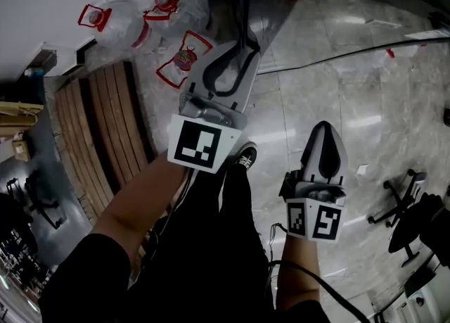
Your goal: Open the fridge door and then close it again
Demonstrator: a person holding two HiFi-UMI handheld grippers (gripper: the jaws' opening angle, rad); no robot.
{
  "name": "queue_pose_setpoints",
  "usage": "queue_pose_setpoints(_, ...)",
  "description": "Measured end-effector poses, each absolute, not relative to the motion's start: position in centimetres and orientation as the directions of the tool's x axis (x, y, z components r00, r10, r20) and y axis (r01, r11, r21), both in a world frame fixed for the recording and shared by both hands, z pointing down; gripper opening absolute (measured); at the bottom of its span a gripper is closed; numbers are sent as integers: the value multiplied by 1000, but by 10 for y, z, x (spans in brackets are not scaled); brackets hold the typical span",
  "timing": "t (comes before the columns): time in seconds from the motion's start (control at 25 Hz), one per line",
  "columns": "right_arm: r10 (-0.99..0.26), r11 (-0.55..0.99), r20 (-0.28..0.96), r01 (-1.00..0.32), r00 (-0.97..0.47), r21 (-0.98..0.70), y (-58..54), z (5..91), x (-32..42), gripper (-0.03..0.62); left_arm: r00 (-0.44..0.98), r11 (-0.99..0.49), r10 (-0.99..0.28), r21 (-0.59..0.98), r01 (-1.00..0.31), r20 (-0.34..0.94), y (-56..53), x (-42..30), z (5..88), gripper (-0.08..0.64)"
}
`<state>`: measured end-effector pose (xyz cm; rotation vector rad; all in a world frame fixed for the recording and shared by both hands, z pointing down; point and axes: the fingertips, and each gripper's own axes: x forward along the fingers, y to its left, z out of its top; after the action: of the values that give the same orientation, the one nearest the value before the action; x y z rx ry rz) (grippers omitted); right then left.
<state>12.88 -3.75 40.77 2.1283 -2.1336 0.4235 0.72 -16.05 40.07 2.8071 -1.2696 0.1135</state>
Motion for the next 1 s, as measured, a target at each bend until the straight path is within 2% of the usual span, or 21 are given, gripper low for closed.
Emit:
queue_pose_setpoints(0.16, -975, -7, 222, -996, -12, -84, -31, 388, 132, 15, 665, -679, -730, -53, -732, 160, -113, 18, 407, 74)
queue_pose_setpoints(0.4, -976, -45, 214, -997, 31, -59, 6, 372, 148, 15, 635, -655, -744, -41, -754, 205, -52, 41, 405, 60)
queue_pose_setpoints(1.0, -962, -103, 258, -995, 95, -17, 74, 365, 199, 15, 575, -593, -794, -45, -804, 196, 27, 98, 393, 48)
